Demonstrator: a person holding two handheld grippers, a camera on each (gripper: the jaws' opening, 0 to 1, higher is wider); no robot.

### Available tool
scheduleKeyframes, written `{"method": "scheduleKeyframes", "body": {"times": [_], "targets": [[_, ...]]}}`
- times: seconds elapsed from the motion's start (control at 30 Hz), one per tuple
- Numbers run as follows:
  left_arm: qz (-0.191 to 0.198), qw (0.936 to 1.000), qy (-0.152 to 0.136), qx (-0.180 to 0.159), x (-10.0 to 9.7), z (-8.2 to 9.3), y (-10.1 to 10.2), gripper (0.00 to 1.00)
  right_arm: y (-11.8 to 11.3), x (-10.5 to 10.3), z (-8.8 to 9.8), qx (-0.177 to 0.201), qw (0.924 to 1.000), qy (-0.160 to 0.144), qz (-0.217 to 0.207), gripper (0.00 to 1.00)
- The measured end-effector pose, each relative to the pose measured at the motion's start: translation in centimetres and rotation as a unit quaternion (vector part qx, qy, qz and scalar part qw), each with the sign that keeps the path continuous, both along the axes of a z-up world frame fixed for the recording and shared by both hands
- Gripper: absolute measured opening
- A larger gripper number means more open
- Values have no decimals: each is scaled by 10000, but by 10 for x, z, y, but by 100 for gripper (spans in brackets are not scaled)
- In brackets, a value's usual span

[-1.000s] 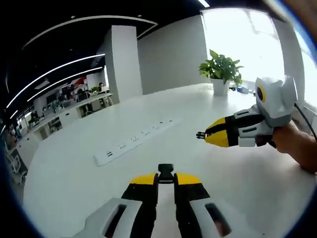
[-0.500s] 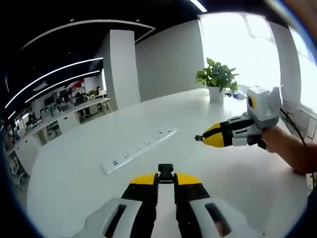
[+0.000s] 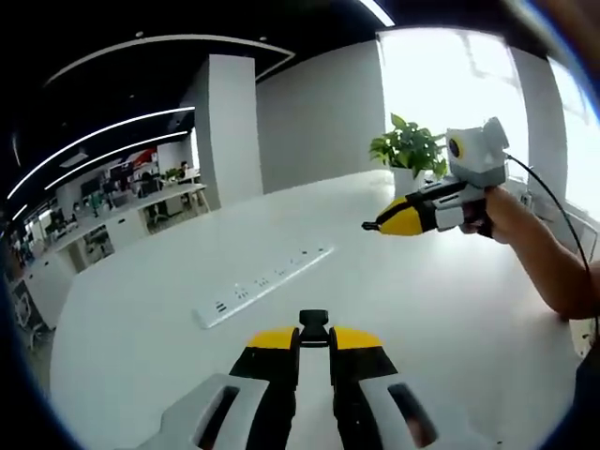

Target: Snap the two parts of the plastic buckle together until the buckle closes and remains connected.

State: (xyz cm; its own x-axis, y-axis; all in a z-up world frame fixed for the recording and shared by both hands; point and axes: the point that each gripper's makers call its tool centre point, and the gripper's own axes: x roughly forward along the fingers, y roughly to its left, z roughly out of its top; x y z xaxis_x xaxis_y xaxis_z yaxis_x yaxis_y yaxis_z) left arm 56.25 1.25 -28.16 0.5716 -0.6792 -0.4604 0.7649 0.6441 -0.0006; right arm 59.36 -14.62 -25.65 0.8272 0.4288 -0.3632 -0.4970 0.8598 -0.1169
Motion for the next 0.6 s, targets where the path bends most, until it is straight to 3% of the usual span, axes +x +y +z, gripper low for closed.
{"method": "scheduleKeyframes", "body": {"times": [0.17,0.23,0.6], "targets": [[-150,9999,-11,-26,-2,3,-2,11,4,-5,-1,-89,9999,31,134,11],[-233,9997,-100,-2,-3,6,-4,11,17,-13,1,-126,9984,39,547,11],[-572,9982,-156,129,-21,12,-12,11,23,-26,10,-135,9976,-7,683,11]]}}
